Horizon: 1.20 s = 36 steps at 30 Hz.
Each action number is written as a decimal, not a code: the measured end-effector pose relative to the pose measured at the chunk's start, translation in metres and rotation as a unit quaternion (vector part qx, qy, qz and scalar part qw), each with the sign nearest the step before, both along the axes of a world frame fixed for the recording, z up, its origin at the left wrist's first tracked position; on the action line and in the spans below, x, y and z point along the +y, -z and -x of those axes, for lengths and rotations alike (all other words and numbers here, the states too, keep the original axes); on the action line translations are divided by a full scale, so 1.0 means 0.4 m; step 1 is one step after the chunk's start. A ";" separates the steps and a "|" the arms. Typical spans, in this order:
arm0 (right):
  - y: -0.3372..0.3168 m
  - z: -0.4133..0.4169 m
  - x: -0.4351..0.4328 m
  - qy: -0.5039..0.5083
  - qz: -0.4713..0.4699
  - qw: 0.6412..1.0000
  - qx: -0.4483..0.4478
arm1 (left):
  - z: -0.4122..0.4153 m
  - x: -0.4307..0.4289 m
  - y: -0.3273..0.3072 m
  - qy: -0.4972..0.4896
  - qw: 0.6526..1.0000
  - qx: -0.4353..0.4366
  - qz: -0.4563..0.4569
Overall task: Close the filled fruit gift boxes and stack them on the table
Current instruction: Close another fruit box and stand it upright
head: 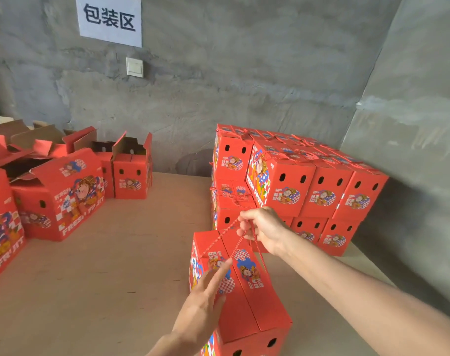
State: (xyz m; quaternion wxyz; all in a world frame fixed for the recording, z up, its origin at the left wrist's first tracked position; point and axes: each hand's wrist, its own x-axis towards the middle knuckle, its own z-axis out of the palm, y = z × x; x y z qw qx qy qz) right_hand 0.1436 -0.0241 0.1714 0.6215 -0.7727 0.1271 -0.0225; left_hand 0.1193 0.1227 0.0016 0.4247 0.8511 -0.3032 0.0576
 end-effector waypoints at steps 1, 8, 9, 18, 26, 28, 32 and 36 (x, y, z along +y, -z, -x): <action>-0.011 -0.004 0.007 0.010 0.006 1.000 -0.001 | 0.000 0.001 -0.011 0.006 1.000 -0.025 -0.007; -0.182 -0.046 0.027 0.047 0.051 0.995 -0.076 | -0.036 0.021 -0.181 0.123 0.990 0.033 -0.054; -0.214 -0.057 0.029 0.053 0.056 0.993 -0.091 | -0.046 0.019 -0.215 0.131 0.989 0.025 -0.069; -0.412 -0.174 -0.028 0.106 0.064 0.979 -0.163 | -0.235 -0.016 -0.382 0.097 0.993 -0.060 -0.032; -0.439 -0.369 -0.104 0.103 0.094 0.970 -0.198 | -0.476 -0.110 -0.382 0.025 0.997 -0.072 -0.034; -0.439 -0.424 -0.140 0.097 0.107 0.968 -0.203 | -0.528 -0.150 -0.386 0.014 0.996 -0.072 -0.052; -0.341 -0.487 -0.227 0.076 0.498 0.857 -0.109 | -0.606 -0.217 -0.372 -0.072 0.995 -0.062 -0.011; -0.090 -0.490 -0.259 -0.088 0.651 0.745 -0.112 | -0.628 -0.266 -0.292 -0.089 0.995 -0.030 0.030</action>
